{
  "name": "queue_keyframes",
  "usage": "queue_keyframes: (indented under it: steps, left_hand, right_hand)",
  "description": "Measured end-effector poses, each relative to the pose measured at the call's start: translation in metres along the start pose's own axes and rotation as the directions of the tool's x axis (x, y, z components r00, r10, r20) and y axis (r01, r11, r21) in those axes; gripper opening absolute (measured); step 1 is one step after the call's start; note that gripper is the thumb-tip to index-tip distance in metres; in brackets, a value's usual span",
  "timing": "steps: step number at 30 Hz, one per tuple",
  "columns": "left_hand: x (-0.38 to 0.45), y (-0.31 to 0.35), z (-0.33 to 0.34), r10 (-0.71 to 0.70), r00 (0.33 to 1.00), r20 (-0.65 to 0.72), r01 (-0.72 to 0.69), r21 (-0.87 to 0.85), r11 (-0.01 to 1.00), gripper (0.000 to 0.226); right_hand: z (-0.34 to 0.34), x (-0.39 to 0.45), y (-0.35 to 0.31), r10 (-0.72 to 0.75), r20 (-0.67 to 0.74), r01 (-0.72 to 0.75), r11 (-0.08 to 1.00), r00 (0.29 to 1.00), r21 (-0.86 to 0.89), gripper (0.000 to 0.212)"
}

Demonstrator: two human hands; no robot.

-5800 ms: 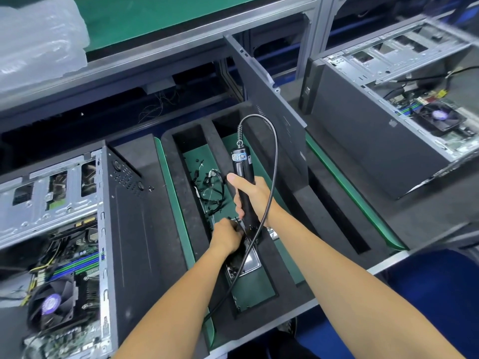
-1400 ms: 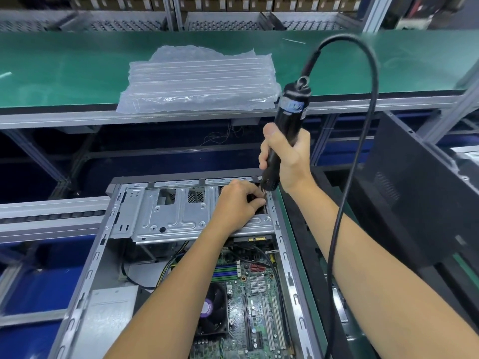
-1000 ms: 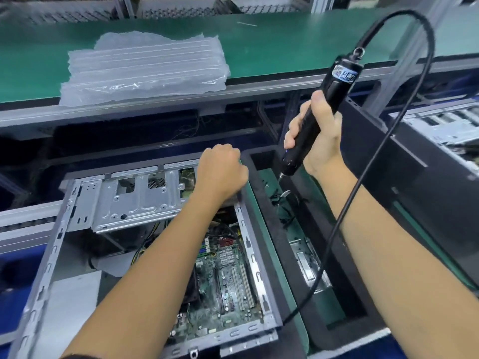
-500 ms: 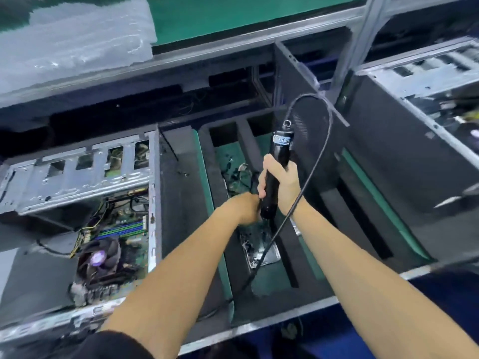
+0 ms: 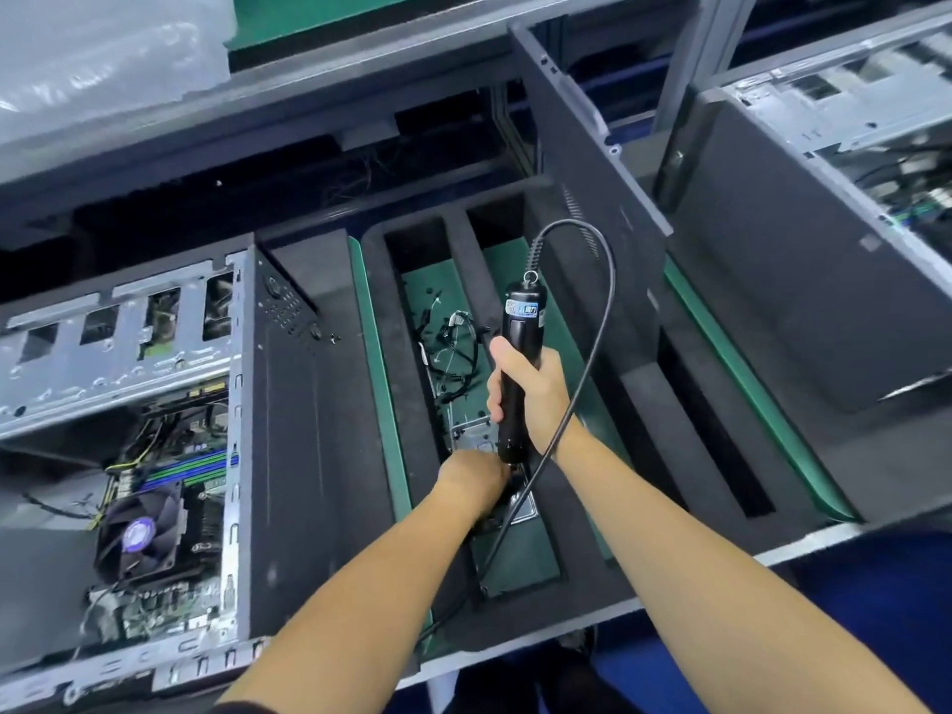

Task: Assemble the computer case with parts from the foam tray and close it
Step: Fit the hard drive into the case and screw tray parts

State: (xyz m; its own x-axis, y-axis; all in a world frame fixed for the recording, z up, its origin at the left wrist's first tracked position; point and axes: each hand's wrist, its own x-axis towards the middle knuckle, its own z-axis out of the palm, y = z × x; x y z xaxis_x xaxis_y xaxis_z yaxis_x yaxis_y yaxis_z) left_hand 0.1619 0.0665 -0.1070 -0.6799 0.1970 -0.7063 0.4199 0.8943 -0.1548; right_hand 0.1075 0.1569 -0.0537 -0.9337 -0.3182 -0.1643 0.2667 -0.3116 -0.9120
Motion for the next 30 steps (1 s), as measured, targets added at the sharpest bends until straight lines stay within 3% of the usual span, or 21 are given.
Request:
queue_keyframes:
  steps: [4, 7, 14, 18, 22, 25, 30]
  left_hand:
    - [0.006, -0.003, -0.001, 0.069, 0.998, 0.009, -0.069, 0.039, 0.997, 0.028]
    - [0.004, -0.006, -0.001, 0.068, 0.991, -0.115, -0.064, 0.036, 0.997, 0.030]
    - [0.005, -0.009, -0.001, 0.033, 0.995, -0.096, -0.050, -0.182, 0.982, 0.029]
    - [0.006, -0.015, -0.007, -0.090, 0.992, -0.085, 0.039, -0.476, 0.878, 0.027]
    - [0.006, -0.021, -0.018, -0.207, 0.977, -0.059, 0.109, -0.693, 0.712, 0.024]
    - [0.005, -0.025, -0.023, -0.235, 0.972, -0.024, 0.151, -0.702, 0.696, 0.012]
    - [0.005, -0.023, -0.022, -0.230, 0.973, -0.025, 0.145, -0.707, 0.692, 0.015]
  right_hand:
    - [0.003, 0.003, 0.003, 0.012, 0.012, -0.012, 1.000, 1.000, -0.029, 0.043]
    - [0.002, 0.005, 0.003, 0.019, 0.003, -0.019, 0.999, 1.000, -0.042, 0.042]
    - [0.001, 0.005, 0.002, 0.027, -0.007, -0.027, 0.999, 1.000, -0.045, 0.042]
    - [-0.002, 0.003, 0.000, 0.013, -0.014, -0.014, 0.999, 1.000, -0.052, 0.044]
    - [-0.005, 0.002, -0.004, -0.026, -0.024, 0.024, 0.997, 0.999, -0.067, 0.047]
    - [-0.007, 0.001, -0.007, -0.041, -0.049, 0.038, 0.998, 0.998, -0.058, 0.047]
    - [-0.008, -0.004, -0.009, -0.058, -0.050, 0.055, 0.996, 0.997, -0.066, 0.048]
